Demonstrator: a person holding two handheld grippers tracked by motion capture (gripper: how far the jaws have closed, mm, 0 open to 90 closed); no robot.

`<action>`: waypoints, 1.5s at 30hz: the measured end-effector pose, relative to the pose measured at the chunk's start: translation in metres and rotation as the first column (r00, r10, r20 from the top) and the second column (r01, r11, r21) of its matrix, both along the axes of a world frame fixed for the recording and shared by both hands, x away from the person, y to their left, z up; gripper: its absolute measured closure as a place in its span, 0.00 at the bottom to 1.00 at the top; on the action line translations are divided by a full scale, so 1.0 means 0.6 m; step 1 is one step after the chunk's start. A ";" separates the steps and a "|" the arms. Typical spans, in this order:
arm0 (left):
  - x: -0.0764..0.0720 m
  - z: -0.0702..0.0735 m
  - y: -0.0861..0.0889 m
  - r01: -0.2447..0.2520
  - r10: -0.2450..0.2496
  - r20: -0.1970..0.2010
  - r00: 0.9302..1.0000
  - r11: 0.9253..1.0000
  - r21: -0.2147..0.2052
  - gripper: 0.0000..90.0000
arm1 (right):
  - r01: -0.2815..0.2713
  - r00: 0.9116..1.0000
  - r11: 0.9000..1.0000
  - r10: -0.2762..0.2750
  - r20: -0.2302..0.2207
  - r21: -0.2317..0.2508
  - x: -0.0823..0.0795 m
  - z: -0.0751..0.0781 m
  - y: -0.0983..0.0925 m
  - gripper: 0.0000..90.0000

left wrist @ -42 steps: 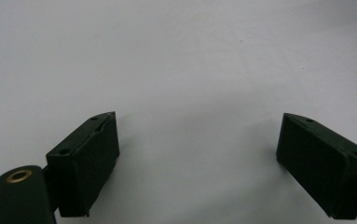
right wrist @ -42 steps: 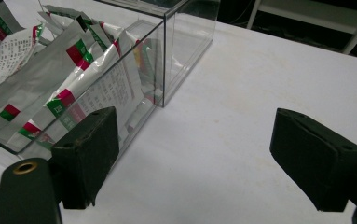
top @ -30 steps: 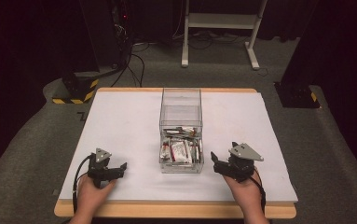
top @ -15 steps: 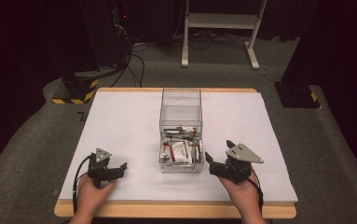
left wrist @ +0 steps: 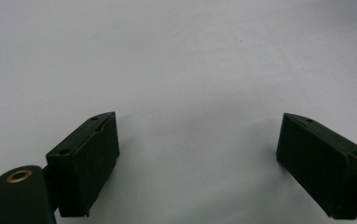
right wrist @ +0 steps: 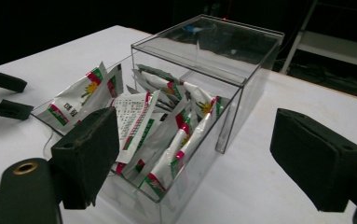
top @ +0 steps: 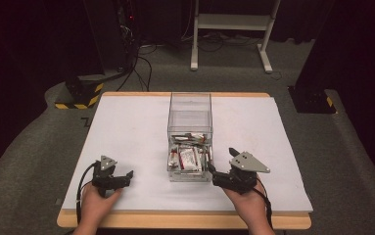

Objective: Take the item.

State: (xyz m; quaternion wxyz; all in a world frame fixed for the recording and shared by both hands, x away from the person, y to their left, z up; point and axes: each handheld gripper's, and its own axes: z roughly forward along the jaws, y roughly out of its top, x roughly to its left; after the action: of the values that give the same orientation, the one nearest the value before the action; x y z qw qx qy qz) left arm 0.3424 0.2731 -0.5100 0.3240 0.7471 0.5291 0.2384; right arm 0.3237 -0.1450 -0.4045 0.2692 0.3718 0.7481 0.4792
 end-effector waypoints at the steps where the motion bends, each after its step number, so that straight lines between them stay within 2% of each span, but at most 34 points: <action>1: 0.000 0.000 0.000 0.001 -0.001 -0.001 1.000 1.000 0.000 0.15 | -0.005 1.000 1.000 0.005 -0.003 0.001 0.000 0.000 0.002 0.18; 12: 0.000 0.000 0.000 0.000 0.000 0.000 1.000 1.000 -0.001 0.15 | -0.074 0.997 0.997 0.074 -0.027 0.001 -0.004 -0.002 0.031 0.23; 20: 0.000 0.000 0.000 0.001 -0.001 -0.002 1.000 1.000 -0.003 0.15 | -0.124 0.990 0.992 0.126 -0.062 0.024 -0.005 -0.008 0.056 0.32; 26: 0.000 0.000 0.000 0.002 -0.002 -0.002 1.000 1.000 -0.001 0.15 | -0.151 0.986 0.988 0.152 -0.071 0.027 -0.007 -0.013 0.075 0.35; 33: 0.000 0.000 0.000 0.002 -0.002 -0.001 1.000 1.000 -0.001 0.15 | -0.160 0.981 0.987 0.161 -0.110 0.022 -0.003 -0.025 0.091 0.40; 45: 0.000 0.000 0.000 0.000 0.000 0.001 1.000 1.000 0.000 0.15 | -0.105 0.984 0.994 0.106 -0.144 0.017 0.010 -0.038 0.090 0.46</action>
State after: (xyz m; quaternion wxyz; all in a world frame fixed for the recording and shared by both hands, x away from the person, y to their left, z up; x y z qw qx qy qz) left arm 0.3422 0.2730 -0.5101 0.3244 0.7470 0.5290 0.2385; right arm 0.3297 -0.0907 -0.4271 0.1865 0.3669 0.7820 0.4680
